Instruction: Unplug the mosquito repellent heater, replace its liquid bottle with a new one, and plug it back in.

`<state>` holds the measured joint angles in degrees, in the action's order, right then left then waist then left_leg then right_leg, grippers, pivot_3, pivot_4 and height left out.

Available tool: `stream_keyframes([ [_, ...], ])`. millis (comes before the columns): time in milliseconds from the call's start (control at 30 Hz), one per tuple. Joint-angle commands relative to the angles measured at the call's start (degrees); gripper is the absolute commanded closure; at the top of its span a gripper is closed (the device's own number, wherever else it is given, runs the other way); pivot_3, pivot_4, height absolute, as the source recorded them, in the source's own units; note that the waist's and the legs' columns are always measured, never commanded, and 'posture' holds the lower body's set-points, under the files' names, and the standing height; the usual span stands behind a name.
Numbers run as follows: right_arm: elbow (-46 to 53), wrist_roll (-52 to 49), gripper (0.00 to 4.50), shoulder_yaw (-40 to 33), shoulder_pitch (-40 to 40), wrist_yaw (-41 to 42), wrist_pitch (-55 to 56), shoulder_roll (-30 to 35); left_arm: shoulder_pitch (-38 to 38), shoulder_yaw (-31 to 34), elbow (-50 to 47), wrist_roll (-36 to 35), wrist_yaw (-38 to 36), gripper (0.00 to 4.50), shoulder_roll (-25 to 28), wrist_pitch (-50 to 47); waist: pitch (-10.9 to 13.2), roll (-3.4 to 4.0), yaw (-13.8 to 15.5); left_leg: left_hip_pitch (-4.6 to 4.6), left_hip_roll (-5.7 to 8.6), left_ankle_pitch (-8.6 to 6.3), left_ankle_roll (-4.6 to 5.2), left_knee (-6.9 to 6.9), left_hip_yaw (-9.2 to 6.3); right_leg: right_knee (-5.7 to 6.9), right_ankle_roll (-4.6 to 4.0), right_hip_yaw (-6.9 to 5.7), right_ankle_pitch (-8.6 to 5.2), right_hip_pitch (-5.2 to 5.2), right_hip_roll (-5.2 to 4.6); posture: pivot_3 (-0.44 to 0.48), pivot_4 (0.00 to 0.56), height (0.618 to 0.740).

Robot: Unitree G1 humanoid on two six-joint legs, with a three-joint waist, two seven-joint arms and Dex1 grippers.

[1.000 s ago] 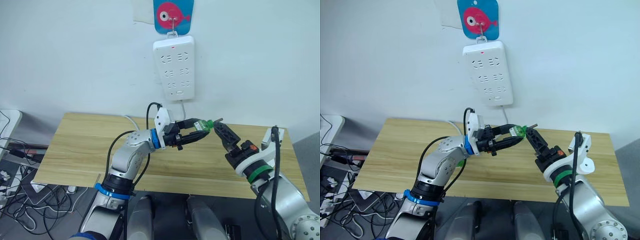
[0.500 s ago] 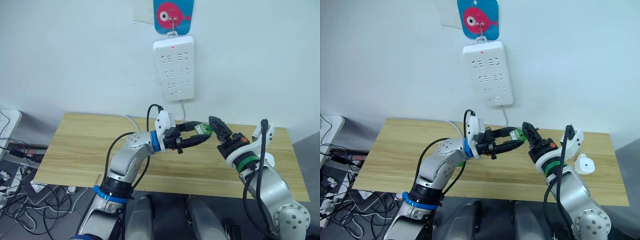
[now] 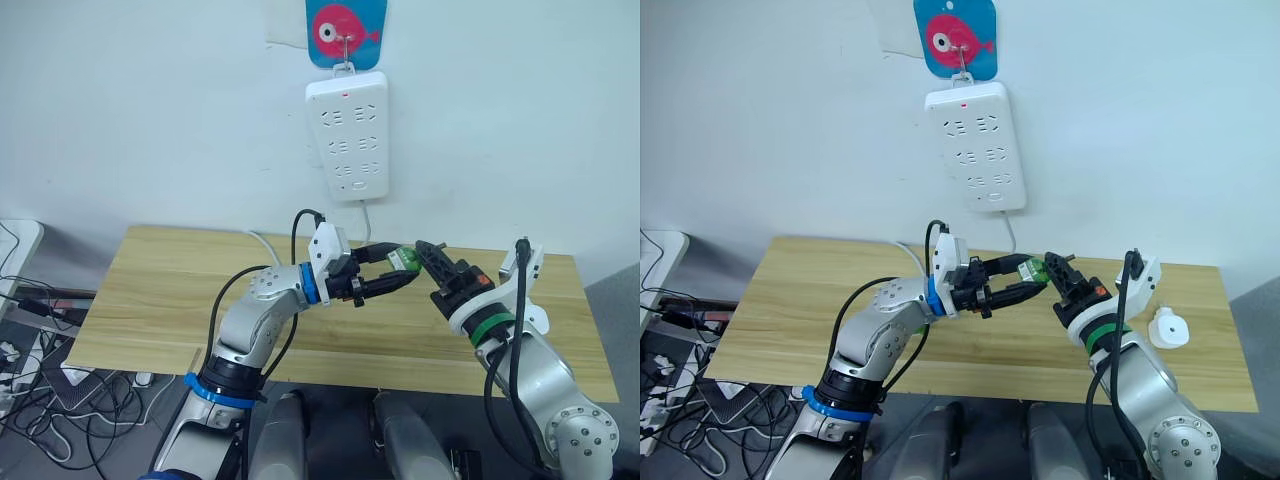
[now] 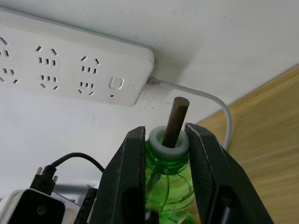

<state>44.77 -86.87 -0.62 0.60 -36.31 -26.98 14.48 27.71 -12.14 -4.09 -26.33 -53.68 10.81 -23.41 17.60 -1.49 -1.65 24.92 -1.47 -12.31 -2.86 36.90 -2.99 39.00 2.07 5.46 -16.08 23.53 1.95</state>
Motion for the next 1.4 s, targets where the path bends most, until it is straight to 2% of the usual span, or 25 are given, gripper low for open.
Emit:
stream_keyframes([
  [33,1.72,-1.14,3.63,-1.61,-1.07,0.8,0.81,1.88,0.46,-0.98,-2.47,0.62,-1.98,0.32,1.53,1.53,0.0,0.0,0.0,0.0,0.0,0.0,0.0,0.0,0.01,0.0,0.0,0.01,0.0,0.0,0.0,0.068,0.292,0.74],
  [67,1.53,-1.02,3.63,-2.26,-1.34,0.84,0.77,2.74,0.7,-1.29,-2.27,1.39,-2.86,0.06,2.53,2.37,0.0,0.0,0.01,-0.01,0.0,0.0,0.0,0.0,0.02,0.0,0.0,0.01,0.0,0.0,0.0,0.073,0.294,0.74],
  [200,0.1,2.57,3.63,-4.99,-2.08,0.95,0.16,6.76,1.78,-1.41,-1.75,2.53,-3.63,0.0,5.33,2.2,0.0,0.0,0.06,-0.01,-0.02,0.0,0.0,0.0,0.0,0.02,0.0,0.0,0.0,0.0,0.01,0.079,0.301,0.74],
  [300,-2.55,13.64,3.63,-5.52,-2.44,3.04,-2.38,12.88,2.18,-2.19,-2.09,3.99,-5.28,0.0,7.99,3.01,0.01,0.0,0.12,0.0,0.04,0.0,0.0,0.01,0.04,-0.01,0.0,0.02,0.0,0.0,0.0,0.091,0.306,0.74],
  [400,-6.21,28.83,3.63,-1.99,-2.71,7.65,-2.7,17.21,1.23,-3.07,-1.51,5.59,-7.22,0.0,9.47,6.67,0.01,0.0,0.24,-0.01,0.04,0.0,0.0,-0.04,0.08,-0.03,0.01,0.04,-0.01,0.03,-0.01,0.098,0.311,0.74],
  [600,-20.73,55.05,3.63,3.74,-2.81,16.67,7.69,16.3,-1.12,-5.03,-0.5,8.93,-9.3,0.0,11.06,11.98,0.04,0.0,0.45,-0.01,-0.02,0.0,0.0,-0.1,0.11,-0.01,-0.03,0.05,-0.02,0.12,0.01,0.113,0.324,0.74],
  [800,-38.26,70.46,3.63,4.66,-0.69,24.04,21.8,11.19,-1.25,-4.78,-0.57,9.95,-7.98,0.0,11.75,10.01,0.2,0.04,0.73,-0.01,0.01,0.0,0.0,-0.06,0.17,-0.01,-0.02,0.1,-0.02,0.11,0.01,0.134,0.344,0.74],
  [900,-43.97,75.51,3.63,4.19,0.64,26.69,27.24,9.32,-1.44,-4.61,-0.97,9.88,-7.85,0.0,12.14,9.07,0.29,0.13,0.73,-0.01,0.0,0.0,0.01,-0.05,0.19,0.0,-0.03,0.11,-0.02,0.11,0.01,0.142,0.349,0.74],
  [1033,-51.21,77.19,3.63,2.16,3.3,29.72,32.3,5.8,-1.86,-4.32,-1.28,9.55,-8.15,0.0,12.96,7.87,0.54,0.24,0.78,-0.04,-0.03,0.0,0.01,-0.06,0.16,0.03,-0.03,0.09,-0.02,0.1,0.03,0.147,0.357,0.74],
  [1400,-56.23,80.57,3.63,-0.78,5.92,33.42,35.33,0.54,-0.66,-3.86,-0.33,9.8,-6.47,0.0,13.13,5.48,0.7,0.34,1.64,-0.03,0.0,0.0,0.0,-0.07,0.13,0.04,-0.04,0.08,-0.01,0.1,0.01,0.153,0.355,0.74],
])
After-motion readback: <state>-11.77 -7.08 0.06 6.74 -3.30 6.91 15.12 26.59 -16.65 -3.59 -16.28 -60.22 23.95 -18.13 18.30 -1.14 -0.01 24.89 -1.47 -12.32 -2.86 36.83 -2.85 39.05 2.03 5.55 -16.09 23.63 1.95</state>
